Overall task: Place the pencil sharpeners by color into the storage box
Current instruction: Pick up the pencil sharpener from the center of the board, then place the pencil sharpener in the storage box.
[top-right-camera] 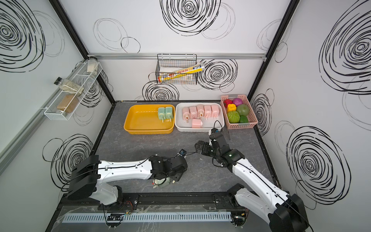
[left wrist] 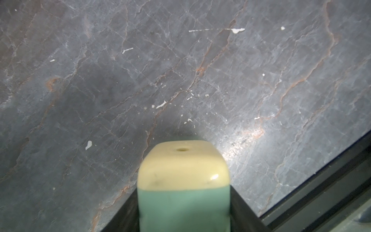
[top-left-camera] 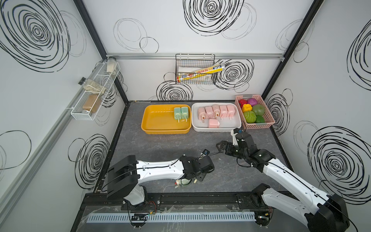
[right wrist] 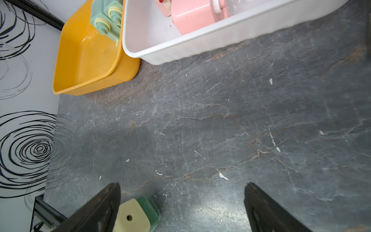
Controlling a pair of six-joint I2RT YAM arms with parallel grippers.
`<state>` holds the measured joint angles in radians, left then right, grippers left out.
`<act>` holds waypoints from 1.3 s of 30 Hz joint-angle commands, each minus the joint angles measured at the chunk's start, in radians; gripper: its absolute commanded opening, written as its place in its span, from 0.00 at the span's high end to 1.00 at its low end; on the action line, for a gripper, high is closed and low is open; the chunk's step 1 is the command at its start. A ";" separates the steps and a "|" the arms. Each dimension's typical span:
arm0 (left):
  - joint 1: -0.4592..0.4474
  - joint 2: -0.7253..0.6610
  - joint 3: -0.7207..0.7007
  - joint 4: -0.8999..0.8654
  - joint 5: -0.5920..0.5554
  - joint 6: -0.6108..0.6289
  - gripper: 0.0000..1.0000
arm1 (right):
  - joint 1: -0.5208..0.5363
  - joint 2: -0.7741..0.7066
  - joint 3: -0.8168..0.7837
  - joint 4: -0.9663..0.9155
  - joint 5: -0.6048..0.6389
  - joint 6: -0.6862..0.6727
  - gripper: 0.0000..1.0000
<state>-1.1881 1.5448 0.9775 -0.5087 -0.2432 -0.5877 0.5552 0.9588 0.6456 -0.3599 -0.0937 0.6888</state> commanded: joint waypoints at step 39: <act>0.605 -0.140 0.188 0.134 -0.160 0.157 1.00 | 0.011 -0.191 -0.182 0.654 -0.261 -0.412 0.00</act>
<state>-0.6205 1.4117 1.1244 -0.4370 -0.4255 -0.4591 0.5598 0.7712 0.4671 0.2276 -0.3229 0.2523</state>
